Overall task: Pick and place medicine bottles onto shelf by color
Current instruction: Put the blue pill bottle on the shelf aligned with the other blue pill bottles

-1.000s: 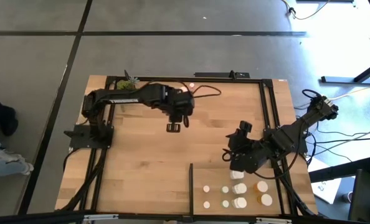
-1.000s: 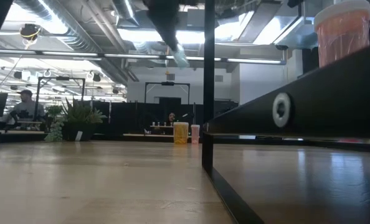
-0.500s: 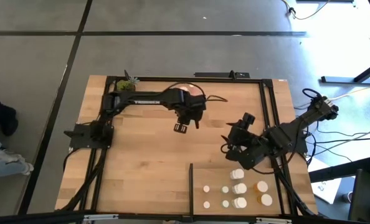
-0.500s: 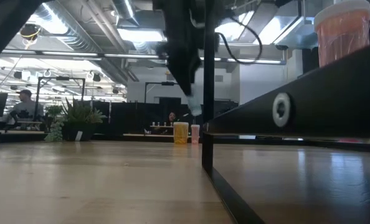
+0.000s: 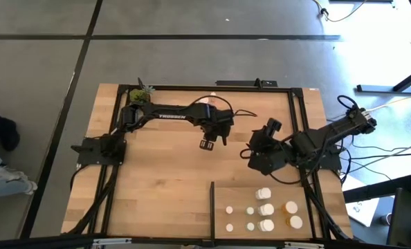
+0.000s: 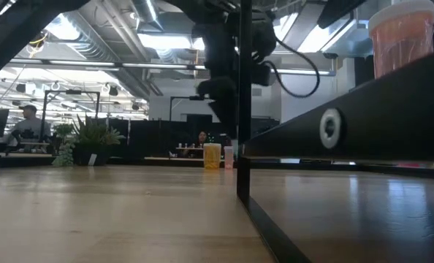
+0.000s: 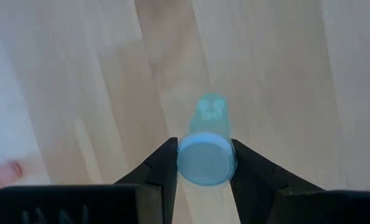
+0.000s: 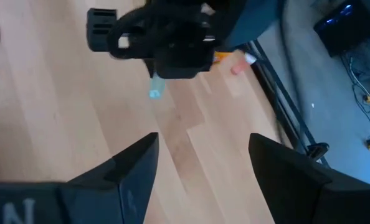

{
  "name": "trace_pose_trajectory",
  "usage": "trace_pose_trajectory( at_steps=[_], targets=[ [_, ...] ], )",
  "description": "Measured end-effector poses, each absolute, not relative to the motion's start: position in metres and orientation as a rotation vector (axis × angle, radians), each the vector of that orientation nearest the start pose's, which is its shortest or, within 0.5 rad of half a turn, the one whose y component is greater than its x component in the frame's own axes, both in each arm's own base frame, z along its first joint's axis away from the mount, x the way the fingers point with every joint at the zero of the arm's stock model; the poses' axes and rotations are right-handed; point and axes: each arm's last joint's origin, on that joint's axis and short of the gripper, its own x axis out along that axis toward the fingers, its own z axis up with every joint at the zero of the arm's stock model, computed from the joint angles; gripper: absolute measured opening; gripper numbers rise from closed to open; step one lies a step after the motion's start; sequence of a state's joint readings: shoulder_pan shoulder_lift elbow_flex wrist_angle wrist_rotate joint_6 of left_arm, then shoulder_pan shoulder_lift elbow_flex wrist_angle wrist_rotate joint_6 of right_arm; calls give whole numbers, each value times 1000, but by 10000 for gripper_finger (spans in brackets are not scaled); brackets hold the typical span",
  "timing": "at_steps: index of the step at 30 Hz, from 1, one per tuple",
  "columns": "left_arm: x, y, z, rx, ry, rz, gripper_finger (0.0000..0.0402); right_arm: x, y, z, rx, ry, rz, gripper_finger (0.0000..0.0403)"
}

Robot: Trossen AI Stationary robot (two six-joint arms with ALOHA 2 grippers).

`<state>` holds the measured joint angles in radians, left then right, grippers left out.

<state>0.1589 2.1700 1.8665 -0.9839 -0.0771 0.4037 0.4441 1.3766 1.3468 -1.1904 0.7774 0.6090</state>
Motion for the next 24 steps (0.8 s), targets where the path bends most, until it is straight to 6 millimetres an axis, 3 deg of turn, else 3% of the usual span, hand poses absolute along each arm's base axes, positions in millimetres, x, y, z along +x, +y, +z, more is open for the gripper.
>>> trace_pose_trajectory(
  at_steps=[12, 17, 24],
  targets=[
    [448, 70, 213, 326, 1253, -80, 109, 231, 87, 331, -136, 879, -537, 251],
    [452, 70, 222, 326, 1214, -68, 109, 231, 87, 331, -136, 879, -538, 251],
    [449, 67, 220, 293, 1249, -64, 109, 231, 88, 331, -122, 894, -518, 251]
  ],
)
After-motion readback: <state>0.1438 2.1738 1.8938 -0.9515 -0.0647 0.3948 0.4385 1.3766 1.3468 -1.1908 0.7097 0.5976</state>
